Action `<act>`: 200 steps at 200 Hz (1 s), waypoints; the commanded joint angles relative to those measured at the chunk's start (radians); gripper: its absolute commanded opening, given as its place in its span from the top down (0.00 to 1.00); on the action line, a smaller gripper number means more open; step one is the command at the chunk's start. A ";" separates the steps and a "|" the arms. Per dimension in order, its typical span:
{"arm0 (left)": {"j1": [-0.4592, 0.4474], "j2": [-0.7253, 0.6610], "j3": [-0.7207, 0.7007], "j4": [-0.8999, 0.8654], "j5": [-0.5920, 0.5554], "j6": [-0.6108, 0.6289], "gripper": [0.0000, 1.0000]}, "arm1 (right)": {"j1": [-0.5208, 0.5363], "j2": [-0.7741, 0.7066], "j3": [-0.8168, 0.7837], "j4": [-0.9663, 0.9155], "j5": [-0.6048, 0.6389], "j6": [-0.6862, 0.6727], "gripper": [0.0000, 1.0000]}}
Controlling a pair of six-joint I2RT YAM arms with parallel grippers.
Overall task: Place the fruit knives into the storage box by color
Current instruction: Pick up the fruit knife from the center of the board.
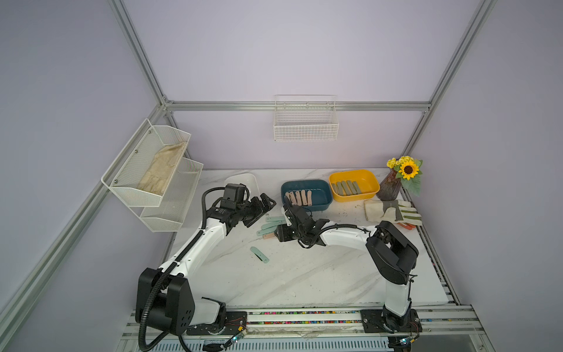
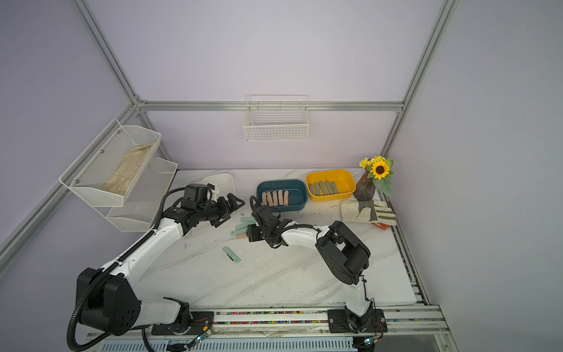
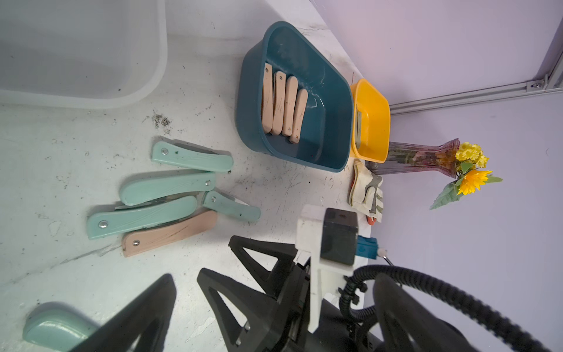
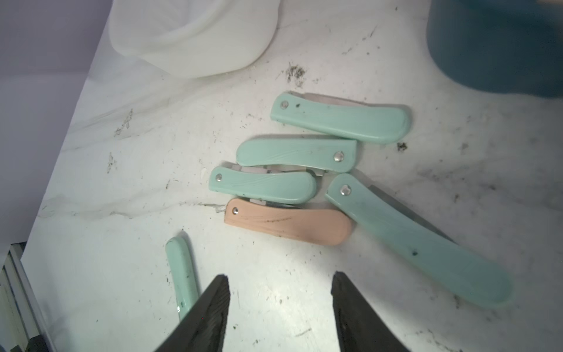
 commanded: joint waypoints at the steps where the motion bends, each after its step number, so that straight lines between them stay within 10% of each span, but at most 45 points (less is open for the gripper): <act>1: 0.012 -0.033 -0.023 0.004 0.010 0.027 0.00 | 0.003 0.026 -0.004 0.030 0.007 0.020 0.42; 200: 0.035 -0.019 -0.025 0.026 0.020 0.025 0.01 | -0.044 0.230 0.144 0.005 -0.058 -0.074 0.30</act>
